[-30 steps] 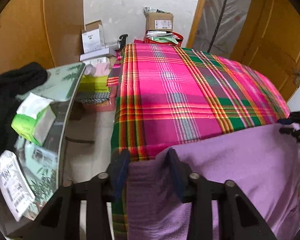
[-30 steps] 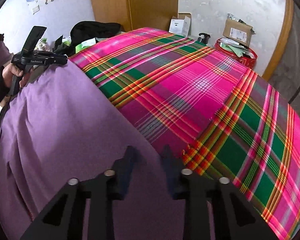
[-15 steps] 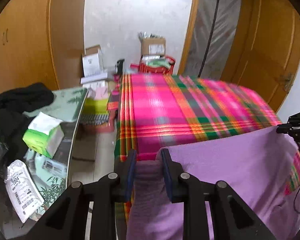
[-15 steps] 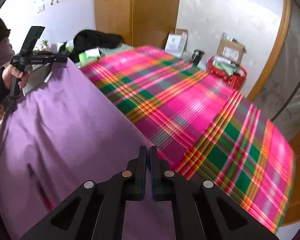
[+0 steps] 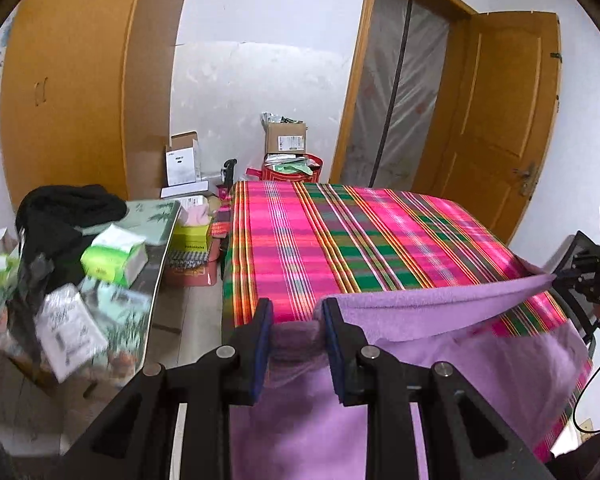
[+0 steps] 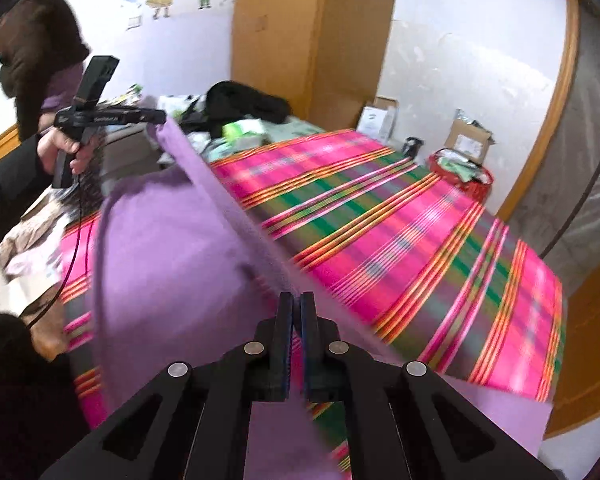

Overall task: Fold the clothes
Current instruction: 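Lift the garment edge with the left gripper while the right gripper pinches another edge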

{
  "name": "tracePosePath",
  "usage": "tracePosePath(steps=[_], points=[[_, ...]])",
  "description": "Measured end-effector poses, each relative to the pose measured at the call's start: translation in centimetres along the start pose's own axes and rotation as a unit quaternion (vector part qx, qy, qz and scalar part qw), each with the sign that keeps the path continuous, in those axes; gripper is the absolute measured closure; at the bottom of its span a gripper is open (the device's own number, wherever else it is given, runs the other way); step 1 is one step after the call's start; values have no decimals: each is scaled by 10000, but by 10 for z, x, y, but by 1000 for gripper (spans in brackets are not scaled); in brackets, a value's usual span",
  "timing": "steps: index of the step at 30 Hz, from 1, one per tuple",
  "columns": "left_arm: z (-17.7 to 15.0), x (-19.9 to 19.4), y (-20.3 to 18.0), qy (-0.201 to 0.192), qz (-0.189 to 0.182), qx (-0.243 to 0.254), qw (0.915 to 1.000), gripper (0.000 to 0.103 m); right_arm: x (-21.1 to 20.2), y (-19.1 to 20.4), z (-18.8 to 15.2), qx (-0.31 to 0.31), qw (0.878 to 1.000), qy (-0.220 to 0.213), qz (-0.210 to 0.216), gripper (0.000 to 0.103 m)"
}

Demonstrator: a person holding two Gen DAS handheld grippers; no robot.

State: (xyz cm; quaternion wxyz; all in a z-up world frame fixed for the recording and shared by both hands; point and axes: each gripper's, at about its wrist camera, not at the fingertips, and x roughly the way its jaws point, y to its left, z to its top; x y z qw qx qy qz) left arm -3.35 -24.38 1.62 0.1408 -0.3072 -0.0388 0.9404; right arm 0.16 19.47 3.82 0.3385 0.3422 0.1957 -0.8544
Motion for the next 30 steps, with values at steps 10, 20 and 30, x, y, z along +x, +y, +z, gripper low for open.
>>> tracePosePath(steps=[10,20,30], points=[[-100,-28,-1,612,-98,-605,9962,75,37,54,-84,771,9937,772,247,96],[-122,-65,-8,447,29,-1660,9851,71,15,55,-94,1006,9934,539,-125,69],[-126,-22,-9,562,-438,-3073,9489,70,15,44,-88,505,9955,633,-487,69]])
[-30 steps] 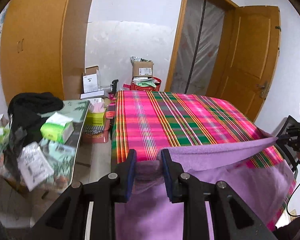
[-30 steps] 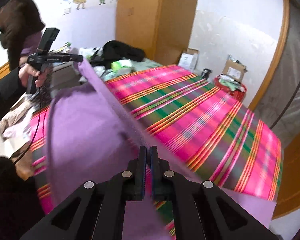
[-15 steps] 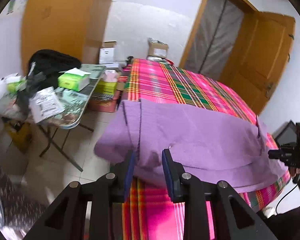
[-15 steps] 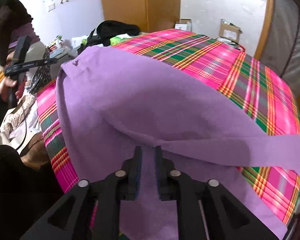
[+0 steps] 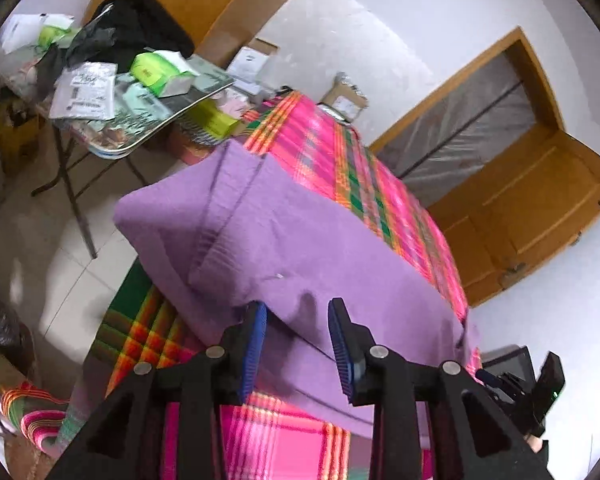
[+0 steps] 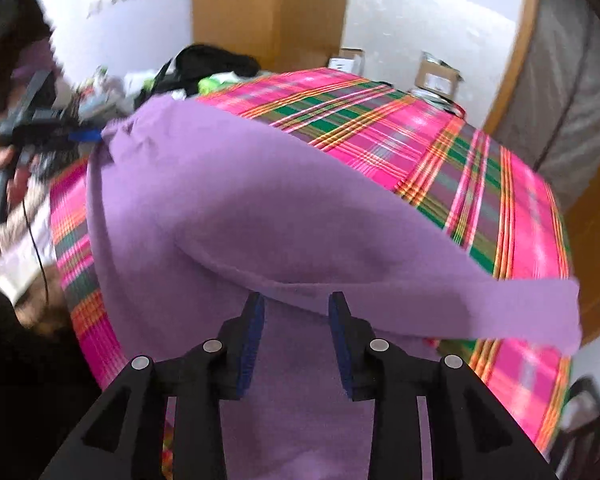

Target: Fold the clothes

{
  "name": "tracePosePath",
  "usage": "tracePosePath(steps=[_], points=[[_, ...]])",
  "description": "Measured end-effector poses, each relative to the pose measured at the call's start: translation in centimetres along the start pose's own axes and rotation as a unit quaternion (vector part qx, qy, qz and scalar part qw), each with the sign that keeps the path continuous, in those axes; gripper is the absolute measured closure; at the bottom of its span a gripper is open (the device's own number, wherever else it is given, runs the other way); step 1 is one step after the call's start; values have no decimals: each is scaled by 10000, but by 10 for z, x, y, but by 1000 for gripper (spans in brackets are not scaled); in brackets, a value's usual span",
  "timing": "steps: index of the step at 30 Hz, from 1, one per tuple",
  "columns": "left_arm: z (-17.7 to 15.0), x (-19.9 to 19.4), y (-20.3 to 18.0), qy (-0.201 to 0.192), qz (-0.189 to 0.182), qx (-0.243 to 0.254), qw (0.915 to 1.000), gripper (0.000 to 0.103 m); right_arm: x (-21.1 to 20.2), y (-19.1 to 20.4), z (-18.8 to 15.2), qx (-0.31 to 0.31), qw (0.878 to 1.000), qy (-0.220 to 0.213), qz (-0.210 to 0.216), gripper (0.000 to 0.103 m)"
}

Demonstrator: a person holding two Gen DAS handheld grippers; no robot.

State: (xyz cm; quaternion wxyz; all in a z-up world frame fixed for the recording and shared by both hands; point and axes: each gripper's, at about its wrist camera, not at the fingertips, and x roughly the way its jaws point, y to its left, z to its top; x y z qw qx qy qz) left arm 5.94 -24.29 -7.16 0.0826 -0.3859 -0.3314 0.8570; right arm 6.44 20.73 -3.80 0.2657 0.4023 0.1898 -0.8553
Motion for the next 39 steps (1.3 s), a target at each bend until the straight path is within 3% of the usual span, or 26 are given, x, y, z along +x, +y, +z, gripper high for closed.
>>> tracePosePath(steps=[4,9,19,21,22,23,25,32,36,39], points=[[0,4,7,36,4,-324,9995,70,8,4,10,-737,9971,70,203,69],[2,2,2,-34,56,-306,9995,70,26,18,17,-1611,9853,381,432,69],[2,18,11,122,104,-667,9976,70,44,26,9,-1711,9815,595,616,69],[5,20,12,106,88,-715,9973,70,45,23,9,-1571,9835,631,631,73],[6,20,13,96,70,-739,9972,71,45,22,9,-1538,9842,635,609,84],[8,21,14,81,51,-770,9970,82,44,22,10,-1527,9848,630,540,94],[13,21,15,19,64,-772,9970,100,42,20,11,-1475,9861,598,471,98],[57,5,-28,-419,-192,-25,9989,100,-1,8,35,-1309,9908,26,348,99],[100,-5,-62,-681,-499,494,9952,100,-42,-2,58,-1147,9924,-368,240,99],[109,-23,-68,-897,-593,729,9915,100,-59,14,65,-1251,9899,-499,443,101]])
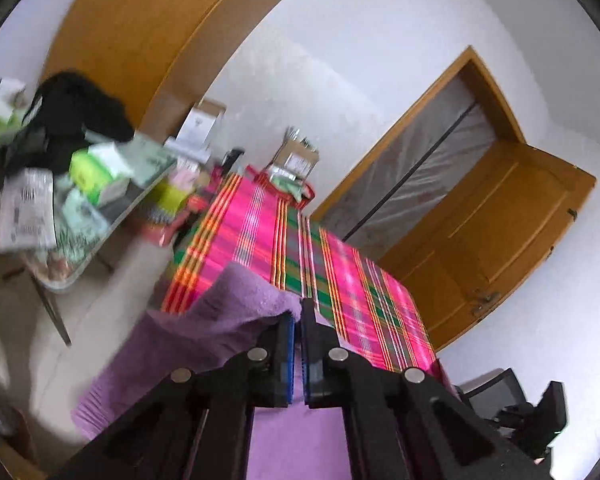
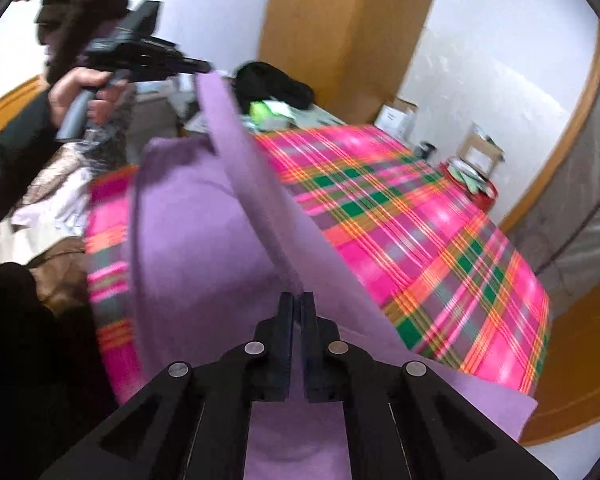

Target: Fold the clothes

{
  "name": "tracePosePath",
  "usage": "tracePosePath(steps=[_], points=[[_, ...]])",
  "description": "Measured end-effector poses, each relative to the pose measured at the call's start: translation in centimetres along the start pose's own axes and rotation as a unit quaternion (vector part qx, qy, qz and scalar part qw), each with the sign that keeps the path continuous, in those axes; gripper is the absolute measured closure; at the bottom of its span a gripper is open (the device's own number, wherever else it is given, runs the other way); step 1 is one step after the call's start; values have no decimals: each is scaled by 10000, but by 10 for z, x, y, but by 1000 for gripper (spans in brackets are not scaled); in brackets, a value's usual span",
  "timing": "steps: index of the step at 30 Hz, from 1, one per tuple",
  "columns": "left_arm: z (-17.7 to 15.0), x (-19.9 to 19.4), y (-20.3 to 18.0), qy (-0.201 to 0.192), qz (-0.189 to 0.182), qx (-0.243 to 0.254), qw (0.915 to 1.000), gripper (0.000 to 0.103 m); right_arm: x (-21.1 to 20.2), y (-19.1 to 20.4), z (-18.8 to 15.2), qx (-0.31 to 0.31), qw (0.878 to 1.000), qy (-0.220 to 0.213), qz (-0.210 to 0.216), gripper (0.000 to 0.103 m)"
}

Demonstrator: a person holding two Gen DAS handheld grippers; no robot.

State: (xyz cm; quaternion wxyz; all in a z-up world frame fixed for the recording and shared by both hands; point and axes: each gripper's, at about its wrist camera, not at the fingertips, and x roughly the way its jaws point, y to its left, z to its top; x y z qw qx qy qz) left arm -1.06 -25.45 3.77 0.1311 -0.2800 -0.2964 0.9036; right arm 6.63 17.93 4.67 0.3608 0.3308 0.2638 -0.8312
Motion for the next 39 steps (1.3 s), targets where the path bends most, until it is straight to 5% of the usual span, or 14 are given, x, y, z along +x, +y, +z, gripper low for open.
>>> tracePosePath(steps=[4,9,13,20,31,35,36,37,39], points=[[-29,-9,33,248,233,-60,9994,100,8,43,-4,-158,9973,13,721,102],[-85,2,99,958,663,-742,9904,100,69,66,-34,133,9898,644,1262,103],[-98,-1,105,986,589,-851,9897,100,80,68,-40,-190,9936,759,814,102],[-87,8,101,997,675,-700,9902,100,83,31,-32,-594,9961,573,319,78],[-92,14,105,1125,734,-802,9877,100,121,-4,-15,-1119,9756,1178,1477,70],[-89,16,104,1152,753,-755,9876,100,134,-5,-20,-1194,9659,1534,1710,70],[-88,16,104,1151,753,-747,9877,100,133,-7,-19,-1089,9673,1516,1719,74],[-87,16,104,1150,752,-739,9878,100,129,-7,-18,-1030,9694,1459,1685,93],[-84,16,101,1132,767,-716,9880,100,121,-8,-15,-918,9735,1340,1611,98]])
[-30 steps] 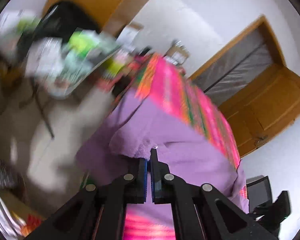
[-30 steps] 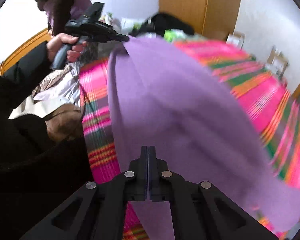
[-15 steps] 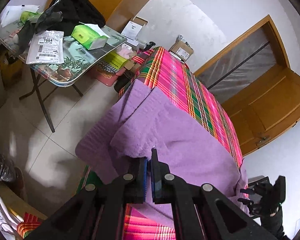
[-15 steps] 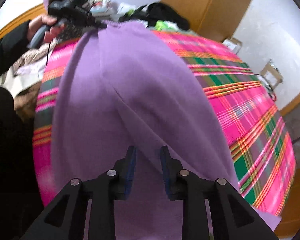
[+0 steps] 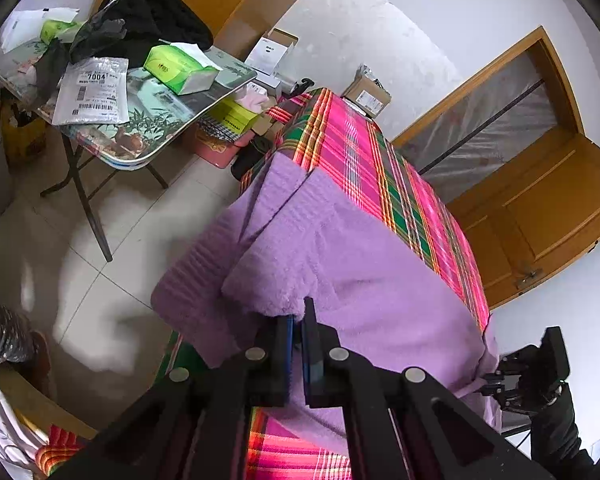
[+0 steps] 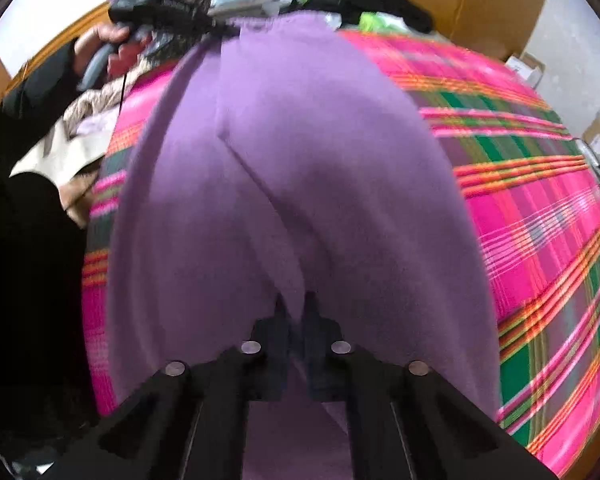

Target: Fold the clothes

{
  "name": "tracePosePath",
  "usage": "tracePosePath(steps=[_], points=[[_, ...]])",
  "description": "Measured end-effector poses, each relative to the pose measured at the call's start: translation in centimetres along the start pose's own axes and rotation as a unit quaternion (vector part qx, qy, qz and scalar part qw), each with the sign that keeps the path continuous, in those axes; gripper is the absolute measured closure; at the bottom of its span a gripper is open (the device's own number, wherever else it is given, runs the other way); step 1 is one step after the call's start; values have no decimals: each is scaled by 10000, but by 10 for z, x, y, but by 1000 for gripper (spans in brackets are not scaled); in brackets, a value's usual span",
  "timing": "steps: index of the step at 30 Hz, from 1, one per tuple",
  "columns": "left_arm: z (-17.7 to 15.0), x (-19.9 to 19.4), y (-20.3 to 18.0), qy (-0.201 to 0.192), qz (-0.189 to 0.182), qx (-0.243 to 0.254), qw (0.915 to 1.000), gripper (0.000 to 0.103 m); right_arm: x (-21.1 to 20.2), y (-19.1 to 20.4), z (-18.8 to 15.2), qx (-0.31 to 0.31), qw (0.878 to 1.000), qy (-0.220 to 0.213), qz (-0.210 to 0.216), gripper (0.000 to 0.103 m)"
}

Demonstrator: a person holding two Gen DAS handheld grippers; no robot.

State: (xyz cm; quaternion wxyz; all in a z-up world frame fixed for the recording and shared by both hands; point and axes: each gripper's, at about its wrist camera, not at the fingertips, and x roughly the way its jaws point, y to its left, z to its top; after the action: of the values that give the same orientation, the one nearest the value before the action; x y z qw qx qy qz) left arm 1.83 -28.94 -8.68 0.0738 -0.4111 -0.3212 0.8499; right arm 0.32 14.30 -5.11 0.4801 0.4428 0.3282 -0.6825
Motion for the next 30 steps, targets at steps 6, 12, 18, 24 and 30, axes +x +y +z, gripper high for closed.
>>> tracePosePath(steps=[6,12,18,24,30], points=[[22,-13,-31,-292,-121,262,9992,100,-51,18,0,27,9976,-487,-486,98],[40,-38,-44,-616,-281,403,9969,100,-108,52,7,-48,9917,-1132,-608,98],[7,-22,13,-83,196,5,9998,100,-42,96,-2,-73,9969,-772,148,98],[-5,-25,33,-21,215,-122,9997,95,-1,87,-6,449,9976,-416,313,92],[-9,-52,10,-420,1044,526,9923,94,-36,85,-20,814,9910,-1055,76,79]])
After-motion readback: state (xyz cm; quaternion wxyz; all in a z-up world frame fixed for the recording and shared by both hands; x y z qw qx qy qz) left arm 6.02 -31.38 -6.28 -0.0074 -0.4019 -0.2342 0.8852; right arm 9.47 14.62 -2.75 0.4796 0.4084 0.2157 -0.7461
